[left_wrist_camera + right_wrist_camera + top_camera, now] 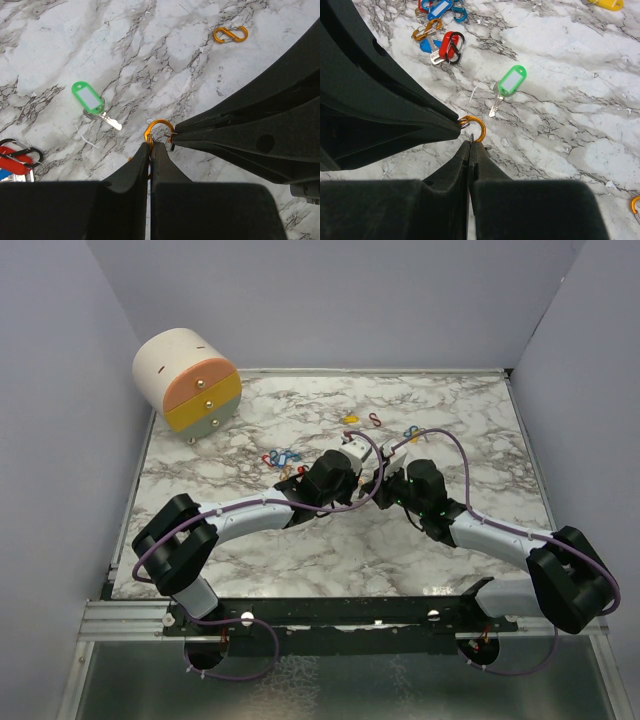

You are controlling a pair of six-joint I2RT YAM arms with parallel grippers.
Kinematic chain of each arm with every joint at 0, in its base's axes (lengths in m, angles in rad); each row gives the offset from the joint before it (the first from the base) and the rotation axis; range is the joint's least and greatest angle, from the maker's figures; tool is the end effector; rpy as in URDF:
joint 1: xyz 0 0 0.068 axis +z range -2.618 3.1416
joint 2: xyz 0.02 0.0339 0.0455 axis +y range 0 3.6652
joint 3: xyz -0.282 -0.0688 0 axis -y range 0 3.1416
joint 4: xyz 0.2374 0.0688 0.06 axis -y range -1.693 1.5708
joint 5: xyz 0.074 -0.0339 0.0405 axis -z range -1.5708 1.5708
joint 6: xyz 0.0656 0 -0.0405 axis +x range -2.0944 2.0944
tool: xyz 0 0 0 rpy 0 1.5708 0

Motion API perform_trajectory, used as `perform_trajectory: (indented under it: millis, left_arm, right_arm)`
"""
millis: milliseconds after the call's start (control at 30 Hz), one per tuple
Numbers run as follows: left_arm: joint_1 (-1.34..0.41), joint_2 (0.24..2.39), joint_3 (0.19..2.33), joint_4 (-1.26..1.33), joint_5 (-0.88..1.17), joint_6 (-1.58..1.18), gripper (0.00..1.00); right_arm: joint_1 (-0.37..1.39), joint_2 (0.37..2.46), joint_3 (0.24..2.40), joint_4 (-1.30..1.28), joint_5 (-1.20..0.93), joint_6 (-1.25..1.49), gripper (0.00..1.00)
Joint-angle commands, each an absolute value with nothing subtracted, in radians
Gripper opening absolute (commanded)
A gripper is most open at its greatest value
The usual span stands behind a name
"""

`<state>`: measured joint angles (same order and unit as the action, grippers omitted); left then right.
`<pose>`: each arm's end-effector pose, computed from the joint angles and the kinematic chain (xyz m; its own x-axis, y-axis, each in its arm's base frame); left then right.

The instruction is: Put the keys on the keyring

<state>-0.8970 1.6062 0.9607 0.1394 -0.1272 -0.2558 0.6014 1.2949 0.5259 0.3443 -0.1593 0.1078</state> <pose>0.2420 -0.2897 0.2330 -0.4712 0.1880 -0.8617 0.6064 0.7785 -0.1618 0.2266 0.1681 0.2057 -0.4107 -0.1530 -0.8988 -0.6373 0.7532 0.1630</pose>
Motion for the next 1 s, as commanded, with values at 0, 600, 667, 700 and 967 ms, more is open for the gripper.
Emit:
perform_trajectory:
  millis: [0,600,667,700,967]
  left_arm:
    - [-0.905,1.586,0.957,0.129,-0.099,-0.256,0.0]
    - [-0.904,1.592,0.96,0.122,-0.107,-0.261,0.0]
    - [-0.904,1.588,0.959,0.12,-0.119,-0.265,0.09]
    - [-0.904,1.584,0.957,0.119,-0.129,-0.268,0.18]
    - [-0.902,1.528,0.914,0.121,-0.256,-0.301,0.53]
  right_arm:
    - [0.607,1.275,0.529,0.368,-0.106,0.115,0.01]
    - [0.607,1.22,0.514,0.358,-0.002,0.135,0.01]
    - [0.607,1.212,0.512,0.353,0.009,0.137,0.01]
    - [0.607,1.207,0.51,0.35,0.013,0.138,0.01]
    - [0.607,1.179,0.513,0.314,0.09,0.181,0.01]
